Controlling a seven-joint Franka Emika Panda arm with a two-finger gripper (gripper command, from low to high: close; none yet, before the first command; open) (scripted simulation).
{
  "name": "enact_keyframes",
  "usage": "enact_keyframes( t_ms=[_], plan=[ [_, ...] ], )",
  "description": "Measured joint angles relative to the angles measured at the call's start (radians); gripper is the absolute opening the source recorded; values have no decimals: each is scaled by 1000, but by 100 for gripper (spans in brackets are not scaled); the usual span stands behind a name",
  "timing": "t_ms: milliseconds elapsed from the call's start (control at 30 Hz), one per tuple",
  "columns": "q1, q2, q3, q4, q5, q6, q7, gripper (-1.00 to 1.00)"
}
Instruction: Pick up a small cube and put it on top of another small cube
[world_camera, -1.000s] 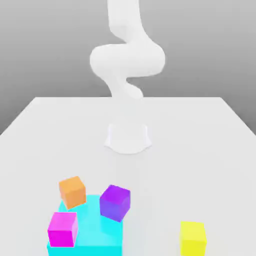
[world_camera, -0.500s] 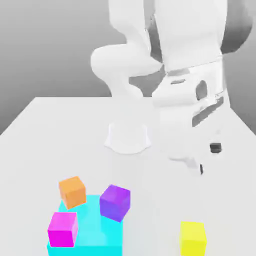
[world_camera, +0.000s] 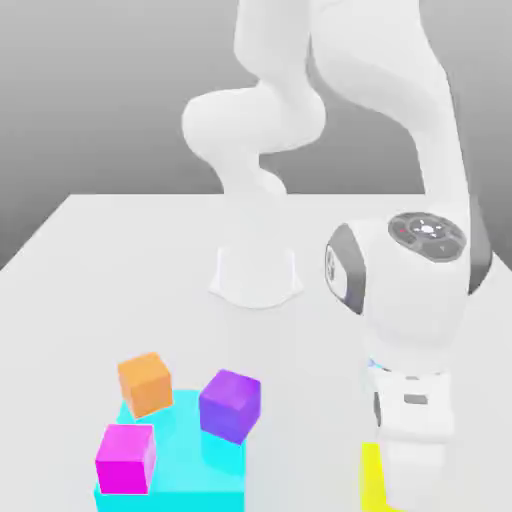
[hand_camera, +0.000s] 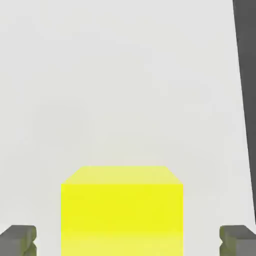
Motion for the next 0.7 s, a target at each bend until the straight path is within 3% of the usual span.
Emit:
enact_keyframes(
  t_ms=[200,367,700],
  plan=[
    [0,-2,0,0,-2,-3,1,-100],
    [12,-160,-38,-26,-49,-135,25,-100],
    [-270,-341,-247,102,-89,-443,-290,-100]
  ],
)
